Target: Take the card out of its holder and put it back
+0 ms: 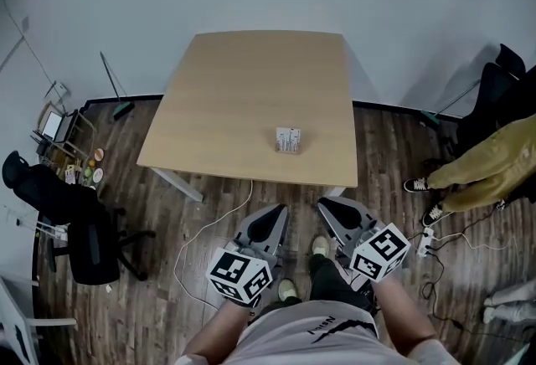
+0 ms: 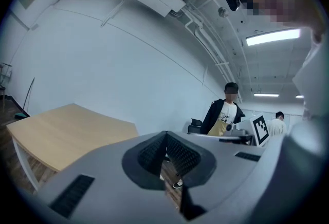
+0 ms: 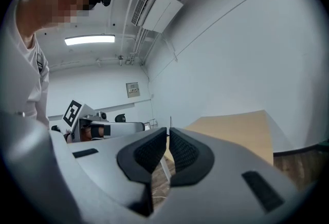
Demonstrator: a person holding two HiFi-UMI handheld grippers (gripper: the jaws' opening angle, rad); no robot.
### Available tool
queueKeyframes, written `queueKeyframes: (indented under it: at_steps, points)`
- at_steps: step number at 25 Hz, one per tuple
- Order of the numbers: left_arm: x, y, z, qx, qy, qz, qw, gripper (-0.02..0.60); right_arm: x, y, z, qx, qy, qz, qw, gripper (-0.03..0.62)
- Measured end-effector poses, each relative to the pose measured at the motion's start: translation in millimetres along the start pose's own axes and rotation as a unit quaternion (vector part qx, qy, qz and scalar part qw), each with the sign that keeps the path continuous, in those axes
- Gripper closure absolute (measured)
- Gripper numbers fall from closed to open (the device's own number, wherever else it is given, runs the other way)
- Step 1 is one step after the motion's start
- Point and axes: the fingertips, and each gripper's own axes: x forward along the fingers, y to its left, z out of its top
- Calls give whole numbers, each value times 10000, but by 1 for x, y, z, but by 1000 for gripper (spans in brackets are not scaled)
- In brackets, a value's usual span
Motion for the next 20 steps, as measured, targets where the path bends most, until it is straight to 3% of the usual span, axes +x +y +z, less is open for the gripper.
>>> queueKeyframes:
  at_steps: [12,17,20]
  points:
    - [134,86,2,150,145,413,9989,569,102,-146,-16,-12,380,701,9968,580]
    - [188,123,-2,70,197,753,9969,569,144,-204,-59,-65,921,997,9907,579]
    - [211,145,-5,-20,218,989,9949,569,167,-237,-90,-93,1278,1127,9853,546]
